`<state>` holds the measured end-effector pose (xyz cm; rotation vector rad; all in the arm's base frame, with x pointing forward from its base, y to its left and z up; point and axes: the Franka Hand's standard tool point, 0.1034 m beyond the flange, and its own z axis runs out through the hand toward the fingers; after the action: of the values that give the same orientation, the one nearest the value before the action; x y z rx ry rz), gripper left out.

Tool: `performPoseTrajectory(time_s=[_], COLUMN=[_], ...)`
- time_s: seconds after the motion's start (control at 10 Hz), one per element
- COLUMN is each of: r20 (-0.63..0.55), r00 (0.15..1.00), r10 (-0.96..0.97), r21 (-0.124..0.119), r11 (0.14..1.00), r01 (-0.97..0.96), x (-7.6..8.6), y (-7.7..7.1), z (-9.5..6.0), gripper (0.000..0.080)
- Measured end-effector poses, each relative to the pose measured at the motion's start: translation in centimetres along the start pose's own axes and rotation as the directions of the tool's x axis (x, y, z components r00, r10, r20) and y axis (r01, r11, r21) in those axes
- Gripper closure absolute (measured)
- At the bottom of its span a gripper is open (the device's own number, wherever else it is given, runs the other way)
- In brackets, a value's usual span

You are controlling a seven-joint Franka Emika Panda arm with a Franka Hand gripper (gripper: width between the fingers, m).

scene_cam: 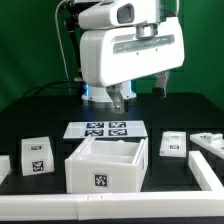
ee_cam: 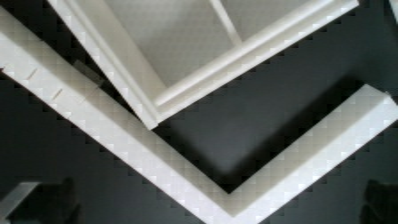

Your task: Assemble cabinet

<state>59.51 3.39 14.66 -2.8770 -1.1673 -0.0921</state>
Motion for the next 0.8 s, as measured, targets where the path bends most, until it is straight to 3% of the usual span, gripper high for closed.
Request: performPoseTrajectory(time_s=[0.6, 0.7, 0.8], r20=[-0.001, -0.013, 0.005], r00=[1.000, 0.986, 0.972], r10=[-0.029, -0.166, -0.233], r21=[-0.004, -0.023, -0.005], r11=[1.000, 0.986, 0.972], r01=[0.029, 0.165, 0.233], x=[-0.2, -1.0, -2.0], y=[-0.1, -0.6, -2.1], z=[0.2, 1.1, 2.1], gripper=[0.0002, 0.0002, 0.0002])
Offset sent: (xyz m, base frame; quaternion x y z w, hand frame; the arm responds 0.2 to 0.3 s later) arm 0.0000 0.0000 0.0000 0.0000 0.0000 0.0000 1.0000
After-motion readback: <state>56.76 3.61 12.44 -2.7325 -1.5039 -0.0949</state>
